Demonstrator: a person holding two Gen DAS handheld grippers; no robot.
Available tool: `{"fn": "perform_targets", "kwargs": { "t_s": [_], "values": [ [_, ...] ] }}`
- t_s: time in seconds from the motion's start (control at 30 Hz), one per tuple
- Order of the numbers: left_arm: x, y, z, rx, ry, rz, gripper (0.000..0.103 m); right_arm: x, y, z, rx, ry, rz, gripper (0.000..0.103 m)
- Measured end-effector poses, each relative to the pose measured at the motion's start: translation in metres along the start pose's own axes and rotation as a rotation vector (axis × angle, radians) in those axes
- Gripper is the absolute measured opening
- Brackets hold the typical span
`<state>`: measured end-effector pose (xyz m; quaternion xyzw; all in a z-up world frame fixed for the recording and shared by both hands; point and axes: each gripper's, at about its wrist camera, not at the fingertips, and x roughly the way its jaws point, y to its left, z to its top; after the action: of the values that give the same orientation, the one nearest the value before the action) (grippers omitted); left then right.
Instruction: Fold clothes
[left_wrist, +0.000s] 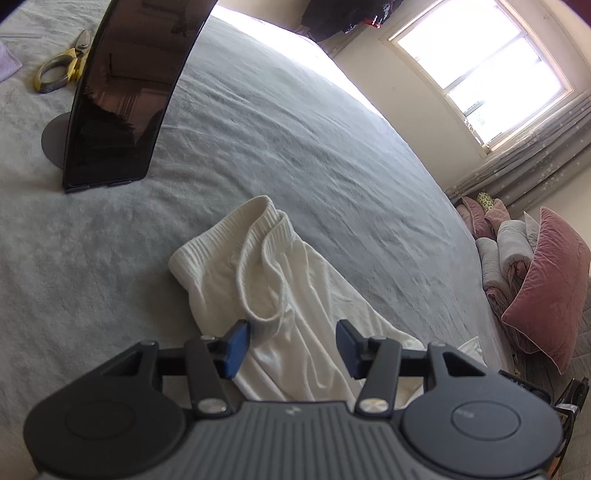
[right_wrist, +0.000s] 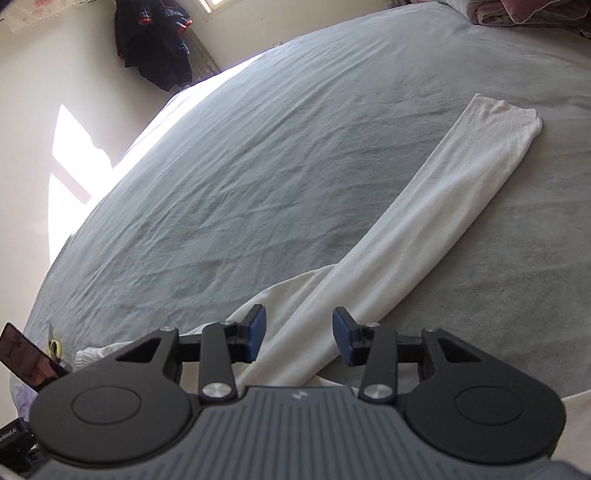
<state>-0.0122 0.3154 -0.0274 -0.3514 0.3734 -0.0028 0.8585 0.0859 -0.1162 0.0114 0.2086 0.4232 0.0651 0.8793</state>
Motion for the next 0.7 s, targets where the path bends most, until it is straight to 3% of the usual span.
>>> {"fn": "perform_targets", "kwargs": {
  "t_s": [0.1, 0.23, 0.33, 0.4, 0.47, 0.5, 0.57, 0.7],
  "values": [
    [0.004, -0.004, 0.0, 0.011, -0.002, 0.027, 0.051, 0.02, 0.001, 0.005, 0.027, 0.027, -0.116, 0.044],
    [0.009, -0.01, -0.004, 0.051, -0.007, 0.077, 0.044, 0.031, -0.005, 0.01, 0.075, 0.013, -0.161, 0.044],
    [0.012, -0.012, -0.004, 0.06, -0.005, 0.113, 0.037, 0.038, 0.007, 0.012, -0.003, 0.009, -0.235, 0.043],
    [0.014, -0.012, -0.004, 0.058, -0.005, 0.133, 0.033, 0.042, 0.014, 0.01, -0.069, -0.001, -0.286, 0.037],
    [0.012, -0.012, -0.005, 0.058, -0.011, 0.145, 0.03, 0.043, 0.015, 0.008, -0.112, -0.014, -0.317, 0.02],
    [0.01, -0.012, -0.005, 0.056, -0.016, 0.147, 0.027, 0.043, 0.015, 0.008, -0.126, -0.021, -0.33, 0.016],
    [0.008, -0.01, -0.004, 0.049, -0.021, 0.148, 0.021, 0.037, 0.006, 0.01, -0.088, -0.021, -0.304, 0.007],
    [0.003, -0.004, -0.003, 0.02, -0.029, 0.138, 0.013, 0.011, -0.008, 0.011, -0.014, -0.048, -0.243, 0.007]
  ]
}}
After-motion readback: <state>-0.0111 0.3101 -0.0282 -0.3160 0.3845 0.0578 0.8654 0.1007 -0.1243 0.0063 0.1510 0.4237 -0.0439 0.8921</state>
